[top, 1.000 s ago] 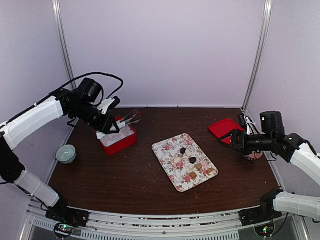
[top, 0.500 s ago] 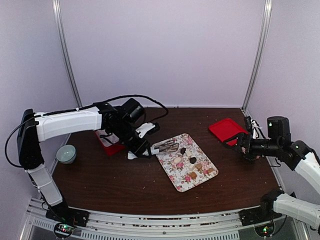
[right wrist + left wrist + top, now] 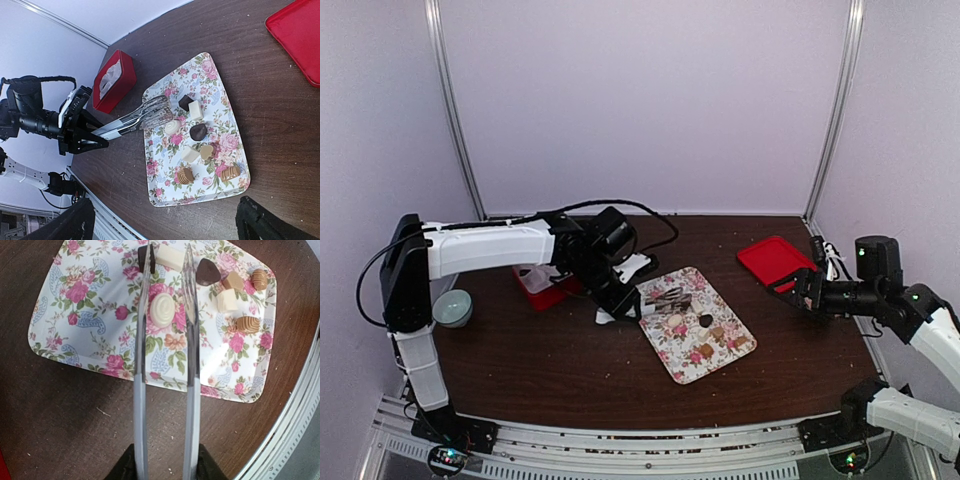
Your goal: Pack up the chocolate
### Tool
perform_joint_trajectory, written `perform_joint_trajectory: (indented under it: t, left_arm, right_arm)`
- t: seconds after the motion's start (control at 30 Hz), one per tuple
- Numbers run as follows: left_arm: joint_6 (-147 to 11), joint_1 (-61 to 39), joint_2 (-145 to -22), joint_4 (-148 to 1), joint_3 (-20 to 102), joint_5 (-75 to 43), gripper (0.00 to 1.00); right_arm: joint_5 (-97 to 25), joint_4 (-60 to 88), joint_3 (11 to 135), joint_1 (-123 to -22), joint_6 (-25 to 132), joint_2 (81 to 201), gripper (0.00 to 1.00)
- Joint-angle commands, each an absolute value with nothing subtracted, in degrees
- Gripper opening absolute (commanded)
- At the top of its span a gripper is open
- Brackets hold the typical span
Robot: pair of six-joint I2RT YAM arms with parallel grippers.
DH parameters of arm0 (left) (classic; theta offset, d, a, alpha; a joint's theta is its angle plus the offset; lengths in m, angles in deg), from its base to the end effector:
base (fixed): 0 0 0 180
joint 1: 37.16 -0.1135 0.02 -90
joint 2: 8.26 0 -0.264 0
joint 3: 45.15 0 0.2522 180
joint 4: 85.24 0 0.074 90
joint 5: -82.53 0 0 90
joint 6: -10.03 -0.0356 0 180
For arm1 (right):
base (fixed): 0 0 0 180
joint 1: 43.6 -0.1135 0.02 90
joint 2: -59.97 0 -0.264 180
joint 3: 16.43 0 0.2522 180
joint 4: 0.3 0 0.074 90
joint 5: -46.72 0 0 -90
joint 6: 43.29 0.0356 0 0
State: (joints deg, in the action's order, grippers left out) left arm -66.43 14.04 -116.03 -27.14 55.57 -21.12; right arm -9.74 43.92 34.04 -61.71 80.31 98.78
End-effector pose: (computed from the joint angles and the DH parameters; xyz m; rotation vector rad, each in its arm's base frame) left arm 0.2419 -0.3143 0.2354 0.9862 2.6603 -0.6213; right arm 0.1352 0.0649 0.2741 -0.0642 2.2540 1.1350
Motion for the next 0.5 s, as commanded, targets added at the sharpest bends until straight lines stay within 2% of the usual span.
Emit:
perform_joint_trajectory:
  t: [0.0, 0.47]
  left_arm:
    - [-65.73, 13.82, -117.89, -29.37, 58.67, -20.20, 0.35]
    - [-63.88, 12.76, -123.86, -28.94, 65.06, -17.34, 0.30]
  right_arm:
    - [-10.62, 44.37, 33.69, -61.27, 80.47, 98.56, 1.00]
    - [-10.76, 45.33, 34.31, -60.97, 79.85, 98.74, 1.00]
